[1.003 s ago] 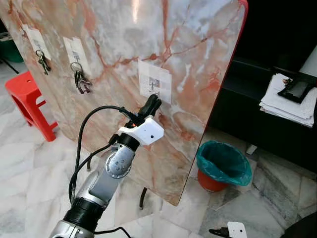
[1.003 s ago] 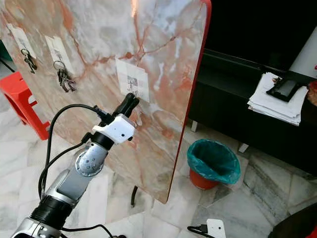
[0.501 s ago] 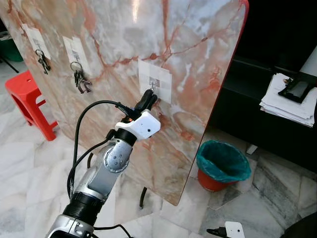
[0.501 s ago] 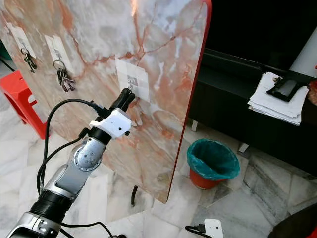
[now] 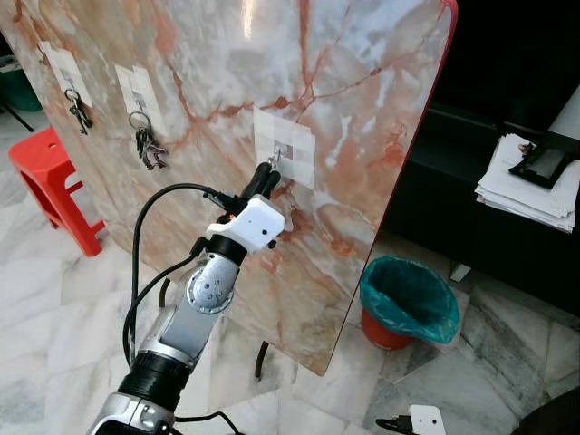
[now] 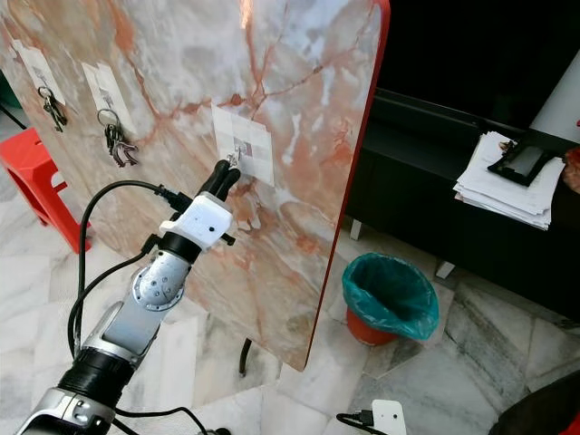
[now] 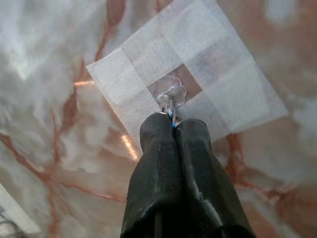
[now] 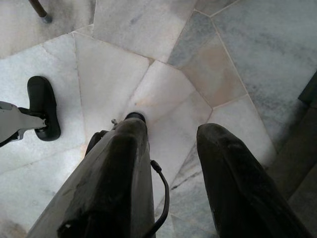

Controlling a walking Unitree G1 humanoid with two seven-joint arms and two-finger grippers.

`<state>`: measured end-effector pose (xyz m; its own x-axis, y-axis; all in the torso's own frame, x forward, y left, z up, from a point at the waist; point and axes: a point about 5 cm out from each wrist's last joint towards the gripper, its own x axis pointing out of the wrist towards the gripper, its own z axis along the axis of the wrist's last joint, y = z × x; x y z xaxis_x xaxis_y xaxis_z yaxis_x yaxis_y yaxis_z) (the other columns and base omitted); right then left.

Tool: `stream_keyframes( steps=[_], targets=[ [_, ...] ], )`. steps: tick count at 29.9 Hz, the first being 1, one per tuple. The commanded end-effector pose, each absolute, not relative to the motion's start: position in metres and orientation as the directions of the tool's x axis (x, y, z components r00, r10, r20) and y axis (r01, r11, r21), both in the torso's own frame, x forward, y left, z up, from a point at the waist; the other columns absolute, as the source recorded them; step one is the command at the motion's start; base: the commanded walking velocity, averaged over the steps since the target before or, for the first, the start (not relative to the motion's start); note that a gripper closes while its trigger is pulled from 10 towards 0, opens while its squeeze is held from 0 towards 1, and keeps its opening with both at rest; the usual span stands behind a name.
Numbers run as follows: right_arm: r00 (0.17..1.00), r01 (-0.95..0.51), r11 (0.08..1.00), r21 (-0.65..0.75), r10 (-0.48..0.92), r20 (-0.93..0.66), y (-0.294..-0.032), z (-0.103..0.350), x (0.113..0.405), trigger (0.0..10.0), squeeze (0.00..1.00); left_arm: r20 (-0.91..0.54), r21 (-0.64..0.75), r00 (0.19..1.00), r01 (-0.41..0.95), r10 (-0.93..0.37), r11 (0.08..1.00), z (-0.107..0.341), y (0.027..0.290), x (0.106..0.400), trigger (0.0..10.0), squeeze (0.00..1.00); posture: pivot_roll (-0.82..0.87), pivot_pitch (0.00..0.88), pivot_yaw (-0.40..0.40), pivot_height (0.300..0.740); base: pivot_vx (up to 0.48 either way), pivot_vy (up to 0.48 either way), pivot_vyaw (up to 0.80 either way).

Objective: Hang keys on a hook

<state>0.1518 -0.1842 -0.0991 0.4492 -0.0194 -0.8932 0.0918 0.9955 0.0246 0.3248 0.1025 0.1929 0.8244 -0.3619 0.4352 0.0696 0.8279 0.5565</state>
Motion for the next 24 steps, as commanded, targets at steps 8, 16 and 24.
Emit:
stream_keyframes(
  steps=[8, 16, 24],
  targets=[
    [0.433, 0.090, 0.996, 0.012, -0.028, -0.901, -0.191, -0.100, 0.148, 10.0, 0.00, 0.420, 0.433, 0.853, 0.112, -0.310, 0.894, 0.191, 0.112, 0.328, 10.0, 0.00, 0.13, 0.103, -0.063, 0.740, 0.000, 0.000, 0.00],
    [0.432, 0.089, 0.996, 0.012, -0.028, -0.901, -0.191, -0.100, 0.147, 10.0, 0.00, 0.383, 0.408, 0.858, 0.176, -0.343, 0.896, 0.185, 0.108, 0.324, 10.0, 0.00, 0.13, 0.103, -0.061, 0.740, 0.000, 0.000, 0.00],
    [0.432, 0.085, 0.996, 0.015, -0.023, -0.902, -0.187, -0.100, 0.148, 10.0, 0.00, 0.349, 0.413, 0.856, 0.225, -0.381, 0.882, 0.176, 0.104, 0.317, 10.0, 0.00, 0.13, 0.104, -0.061, 0.740, 0.000, 0.000, 0.00]
  ],
)
